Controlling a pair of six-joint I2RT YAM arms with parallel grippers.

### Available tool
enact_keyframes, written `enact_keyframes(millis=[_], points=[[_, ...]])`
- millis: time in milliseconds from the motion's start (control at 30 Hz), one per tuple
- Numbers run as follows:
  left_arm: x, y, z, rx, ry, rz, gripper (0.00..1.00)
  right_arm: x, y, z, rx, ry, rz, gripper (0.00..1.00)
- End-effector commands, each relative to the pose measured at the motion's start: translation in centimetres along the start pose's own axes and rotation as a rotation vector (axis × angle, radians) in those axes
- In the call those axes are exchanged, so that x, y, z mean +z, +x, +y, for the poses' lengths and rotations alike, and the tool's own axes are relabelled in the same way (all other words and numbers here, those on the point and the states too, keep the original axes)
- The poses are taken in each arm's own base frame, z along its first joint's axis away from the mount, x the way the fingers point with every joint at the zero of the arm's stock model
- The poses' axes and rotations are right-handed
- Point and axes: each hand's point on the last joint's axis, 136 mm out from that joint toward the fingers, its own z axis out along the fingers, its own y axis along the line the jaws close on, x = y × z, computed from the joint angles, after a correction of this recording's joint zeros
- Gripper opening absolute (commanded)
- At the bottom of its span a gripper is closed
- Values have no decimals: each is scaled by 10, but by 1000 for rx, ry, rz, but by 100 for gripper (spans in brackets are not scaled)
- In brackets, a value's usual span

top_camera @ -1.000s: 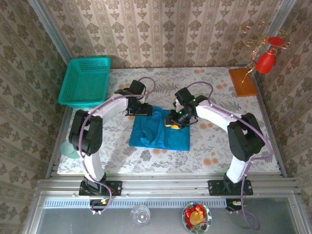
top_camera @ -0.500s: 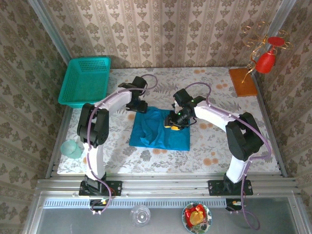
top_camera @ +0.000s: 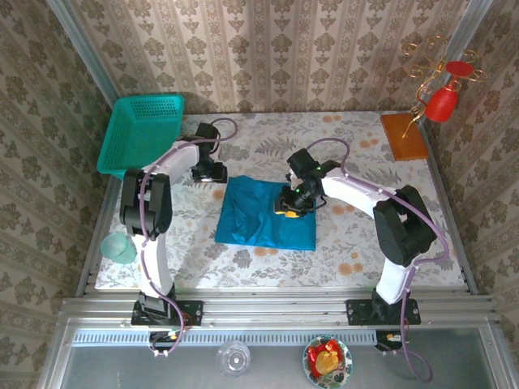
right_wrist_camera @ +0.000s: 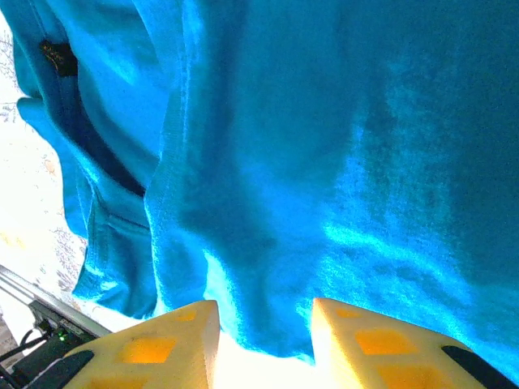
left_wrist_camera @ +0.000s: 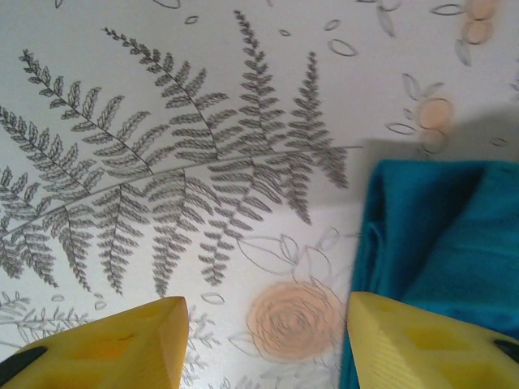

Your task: Fold the inside-out t-shirt

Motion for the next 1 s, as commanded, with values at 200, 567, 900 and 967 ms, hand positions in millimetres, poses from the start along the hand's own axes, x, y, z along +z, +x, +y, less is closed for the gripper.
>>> enact_keyframes(millis=[200,567,900,967], points=[[-67,75,-91,103,220,19,55,4,3,-6,-4,39,16,35],[-27,150,-114,106,192,164,56,9,3,-9,-9,52,34,35],[-7,183,-64,84,-14,226,42,27,11,-35,5,133,91,35],[-5,191,-53,62,-34,232,38,27,10,-44,10,173,89,36]])
